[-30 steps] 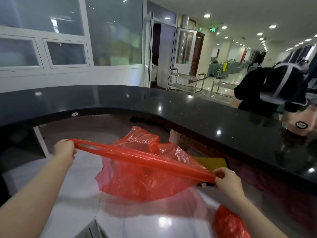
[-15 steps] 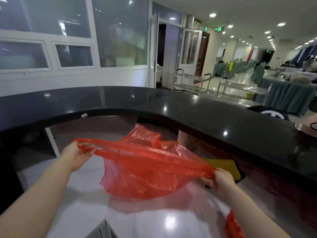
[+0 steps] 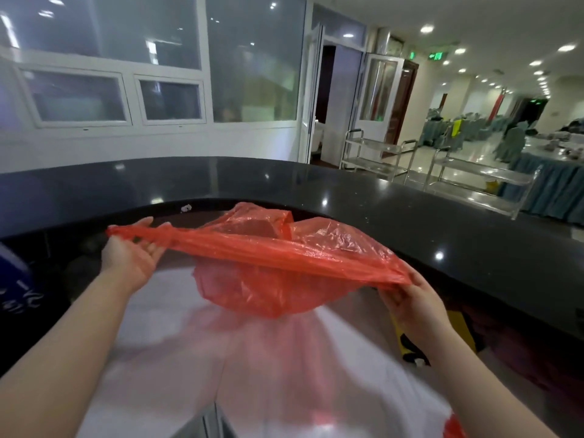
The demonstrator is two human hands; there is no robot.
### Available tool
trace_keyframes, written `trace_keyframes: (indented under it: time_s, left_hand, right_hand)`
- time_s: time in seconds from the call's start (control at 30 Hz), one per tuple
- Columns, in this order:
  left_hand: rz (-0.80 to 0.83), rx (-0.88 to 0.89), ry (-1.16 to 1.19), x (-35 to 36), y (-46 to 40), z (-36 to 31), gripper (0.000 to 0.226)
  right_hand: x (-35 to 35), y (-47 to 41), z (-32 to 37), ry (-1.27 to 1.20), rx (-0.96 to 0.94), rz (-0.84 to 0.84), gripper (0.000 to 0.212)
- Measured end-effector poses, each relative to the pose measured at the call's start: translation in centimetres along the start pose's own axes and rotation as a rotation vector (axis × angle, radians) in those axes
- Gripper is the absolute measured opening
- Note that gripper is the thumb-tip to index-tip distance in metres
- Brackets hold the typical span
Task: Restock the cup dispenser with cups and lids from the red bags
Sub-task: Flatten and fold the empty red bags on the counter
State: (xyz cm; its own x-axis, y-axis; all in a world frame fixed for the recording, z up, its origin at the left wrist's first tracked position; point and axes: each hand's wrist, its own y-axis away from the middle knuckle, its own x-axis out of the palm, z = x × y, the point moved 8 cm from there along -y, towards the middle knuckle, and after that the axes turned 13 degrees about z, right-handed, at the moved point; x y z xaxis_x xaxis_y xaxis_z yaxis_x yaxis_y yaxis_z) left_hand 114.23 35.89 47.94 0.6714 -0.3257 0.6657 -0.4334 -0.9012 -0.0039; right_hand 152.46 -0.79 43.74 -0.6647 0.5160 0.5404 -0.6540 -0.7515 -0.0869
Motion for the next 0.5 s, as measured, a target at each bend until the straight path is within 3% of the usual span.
trace_keyframes:
  time_s: [0.07,0.2,0.37,0.5]
  left_hand:
    - [-0.048,-0.046,-0.125,-1.5,1.3,1.2,0.045]
    - [-0.220,-0.110,-0.391,-4.1,4.7,3.5,0.038]
    - [-0.295,-0.129,-0.456,-4.8,8.7,5.7,0.035]
    - [-0.320,-0.170,-0.536,-5.9,11.7,7.1,0.033]
  right_hand:
    - [-2.4,1.7,-1.0,0.060,0.047,-0.054,0.029]
    - [-7.5,5.8,-2.1,0.501,0.136,-0.172,0.021]
    - [-10.5,10.1,-1.7,1.029,0.190,-0.196,0.015]
    - [-11.3,13.0,-1.3,1.403,0.237,-0.090,0.039]
